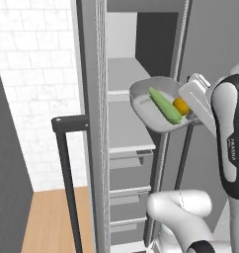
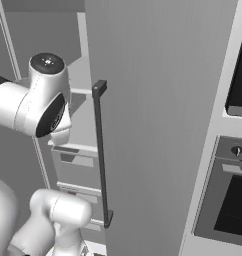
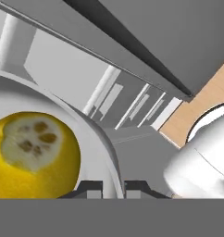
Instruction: Take the meat container that has the shrimp and place it on the second highest rack of the freezer. Then take the vegetable container that has the corn and lemon and place it on the highest rack of the freezer.
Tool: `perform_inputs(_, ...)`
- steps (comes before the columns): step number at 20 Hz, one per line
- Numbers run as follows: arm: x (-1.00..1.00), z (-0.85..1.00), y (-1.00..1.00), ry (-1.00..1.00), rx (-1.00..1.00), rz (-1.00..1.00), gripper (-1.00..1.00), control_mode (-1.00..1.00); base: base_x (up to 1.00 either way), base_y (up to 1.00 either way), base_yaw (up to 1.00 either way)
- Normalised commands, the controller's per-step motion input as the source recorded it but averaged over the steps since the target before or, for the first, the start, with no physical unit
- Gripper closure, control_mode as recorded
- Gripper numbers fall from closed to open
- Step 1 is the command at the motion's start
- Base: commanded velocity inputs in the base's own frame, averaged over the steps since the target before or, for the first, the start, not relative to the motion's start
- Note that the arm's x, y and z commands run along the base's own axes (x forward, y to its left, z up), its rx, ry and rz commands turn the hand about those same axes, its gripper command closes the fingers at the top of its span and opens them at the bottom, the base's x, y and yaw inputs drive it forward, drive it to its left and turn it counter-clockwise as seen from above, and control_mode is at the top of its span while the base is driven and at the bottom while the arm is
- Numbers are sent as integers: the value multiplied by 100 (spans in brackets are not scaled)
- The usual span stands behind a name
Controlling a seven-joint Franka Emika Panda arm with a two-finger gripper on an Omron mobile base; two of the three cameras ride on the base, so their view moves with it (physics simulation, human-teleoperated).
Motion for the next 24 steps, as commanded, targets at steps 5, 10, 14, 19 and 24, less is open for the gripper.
perform_inputs(5, 59, -38, 50, -11, 3, -47, 100, -100, 0, 0, 0)
perform_inputs(10, 80, 1, 16, -8, 4, -20, 100, -100, 0, 0, 0)
perform_inputs(14, 48, 0, 0, 0, 7, -3, 100, -100, 0, 0, 0)
perform_inputs(19, 31, 2, 3, 0, 0, -6, 100, -100, 0, 0, 0)
perform_inputs(24, 39, 7, 19, -2, 0, -8, 100, -100, 0, 0, 0)
